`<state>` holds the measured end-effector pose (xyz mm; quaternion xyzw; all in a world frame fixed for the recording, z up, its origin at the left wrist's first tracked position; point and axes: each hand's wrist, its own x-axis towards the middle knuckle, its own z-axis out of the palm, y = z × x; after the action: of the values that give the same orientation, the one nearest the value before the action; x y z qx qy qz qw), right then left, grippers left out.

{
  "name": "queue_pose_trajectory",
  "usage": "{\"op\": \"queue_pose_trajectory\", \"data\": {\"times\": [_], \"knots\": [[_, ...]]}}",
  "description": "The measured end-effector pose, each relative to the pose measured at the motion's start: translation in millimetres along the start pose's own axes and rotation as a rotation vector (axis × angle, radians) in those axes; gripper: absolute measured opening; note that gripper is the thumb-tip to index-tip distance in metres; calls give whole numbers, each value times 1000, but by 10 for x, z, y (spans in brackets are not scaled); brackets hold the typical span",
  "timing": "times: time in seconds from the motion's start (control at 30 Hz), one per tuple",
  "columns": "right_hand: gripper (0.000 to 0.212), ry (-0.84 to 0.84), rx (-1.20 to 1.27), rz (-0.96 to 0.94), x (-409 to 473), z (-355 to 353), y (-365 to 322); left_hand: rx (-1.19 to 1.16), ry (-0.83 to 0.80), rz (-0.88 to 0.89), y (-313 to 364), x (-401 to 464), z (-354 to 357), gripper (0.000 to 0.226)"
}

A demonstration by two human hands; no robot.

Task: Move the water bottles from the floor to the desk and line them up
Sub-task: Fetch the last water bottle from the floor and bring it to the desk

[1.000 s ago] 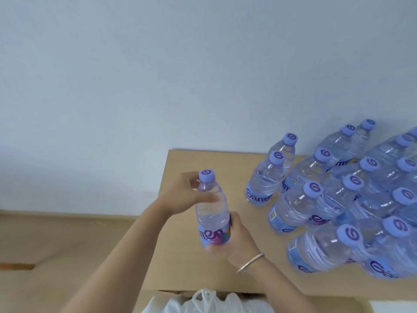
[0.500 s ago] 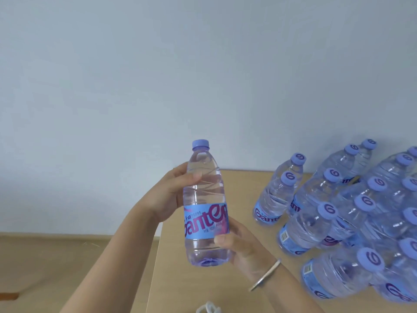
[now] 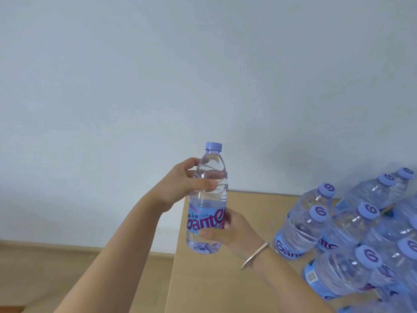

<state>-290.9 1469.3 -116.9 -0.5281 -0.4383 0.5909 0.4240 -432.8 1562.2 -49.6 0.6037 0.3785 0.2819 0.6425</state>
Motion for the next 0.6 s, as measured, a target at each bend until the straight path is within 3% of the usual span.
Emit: {"op": "queue_pose_trajectory", "data": {"times": [0.17, 0.27, 0.37, 0.53, 0.6], "knots": [[58, 43, -82, 14, 407, 61, 89, 240, 134, -43, -102, 188, -237, 30], [53, 49, -125, 36, 671, 38, 159, 297, 174, -63, -186, 352, -370, 35], [71, 124, -181, 36, 968, -14, 333, 328, 183, -74, -276, 518, -447, 49], [53, 208, -240, 63, 1309, -43, 530, 389, 220, -32, -482, 713, -473, 50], [59, 239, -300, 44, 1446, -72, 589, 389, 231, -6, -554, 759, -469, 52]]}}
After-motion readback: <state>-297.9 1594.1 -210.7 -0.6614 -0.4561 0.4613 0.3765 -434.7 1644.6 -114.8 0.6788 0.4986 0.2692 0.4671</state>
